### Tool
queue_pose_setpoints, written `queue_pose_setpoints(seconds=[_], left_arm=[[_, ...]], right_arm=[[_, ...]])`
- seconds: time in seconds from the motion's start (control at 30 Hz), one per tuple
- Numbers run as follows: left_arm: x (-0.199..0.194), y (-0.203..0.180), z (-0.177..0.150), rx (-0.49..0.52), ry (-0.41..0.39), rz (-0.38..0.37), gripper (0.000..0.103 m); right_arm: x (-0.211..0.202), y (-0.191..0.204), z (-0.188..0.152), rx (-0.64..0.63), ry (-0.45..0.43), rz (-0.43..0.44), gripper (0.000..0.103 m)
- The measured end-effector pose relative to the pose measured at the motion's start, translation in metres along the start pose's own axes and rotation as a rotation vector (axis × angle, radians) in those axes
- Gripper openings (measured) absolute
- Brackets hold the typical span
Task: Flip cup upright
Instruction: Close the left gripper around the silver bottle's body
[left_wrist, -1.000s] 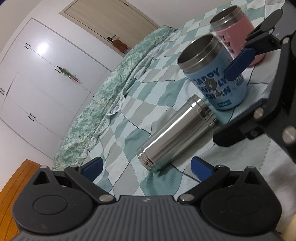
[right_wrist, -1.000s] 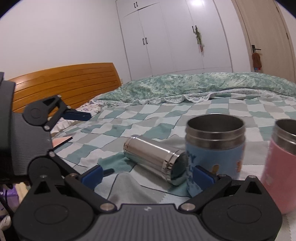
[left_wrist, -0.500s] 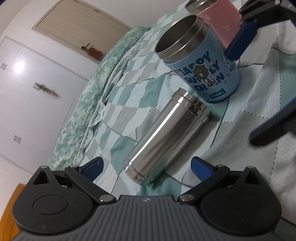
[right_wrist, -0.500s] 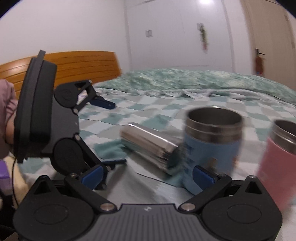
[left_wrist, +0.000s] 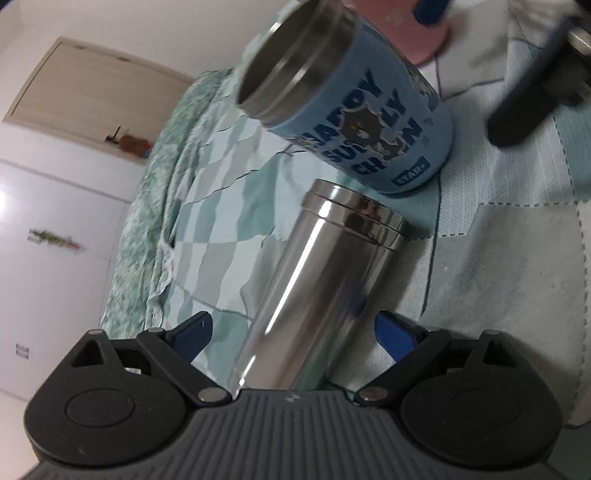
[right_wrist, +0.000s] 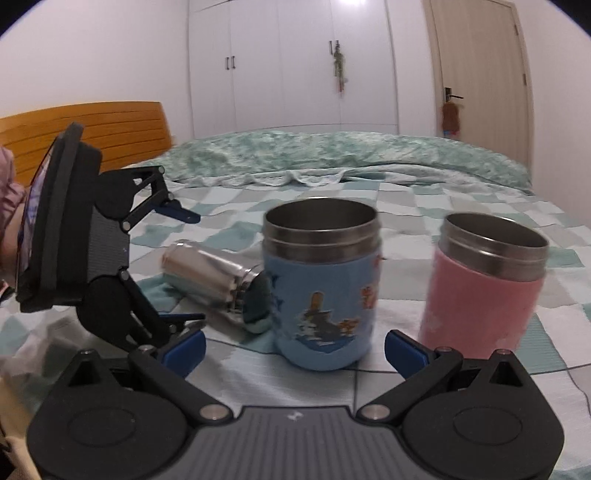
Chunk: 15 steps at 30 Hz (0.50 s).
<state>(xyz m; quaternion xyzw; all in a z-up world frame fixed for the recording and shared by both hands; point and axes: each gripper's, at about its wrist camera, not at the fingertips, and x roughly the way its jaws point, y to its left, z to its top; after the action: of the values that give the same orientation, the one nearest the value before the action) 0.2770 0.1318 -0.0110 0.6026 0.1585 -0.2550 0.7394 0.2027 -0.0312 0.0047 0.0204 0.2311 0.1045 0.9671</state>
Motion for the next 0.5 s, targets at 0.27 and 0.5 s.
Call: queue_pose_setpoints(seconds=[0.27,0.5], left_arm=[[0.023,0.006,0.004,0.077,-0.041,-0.066,0.092],[0.043,0.025,0.002,0.013,-0.061,-0.155,0.093]], right_arm=[[0.001,-0.007,0.000,0.021,0.000,-0.090,0.103],[0.002,-0.011,-0.005,0.030,0.010,-0.095,0.103]])
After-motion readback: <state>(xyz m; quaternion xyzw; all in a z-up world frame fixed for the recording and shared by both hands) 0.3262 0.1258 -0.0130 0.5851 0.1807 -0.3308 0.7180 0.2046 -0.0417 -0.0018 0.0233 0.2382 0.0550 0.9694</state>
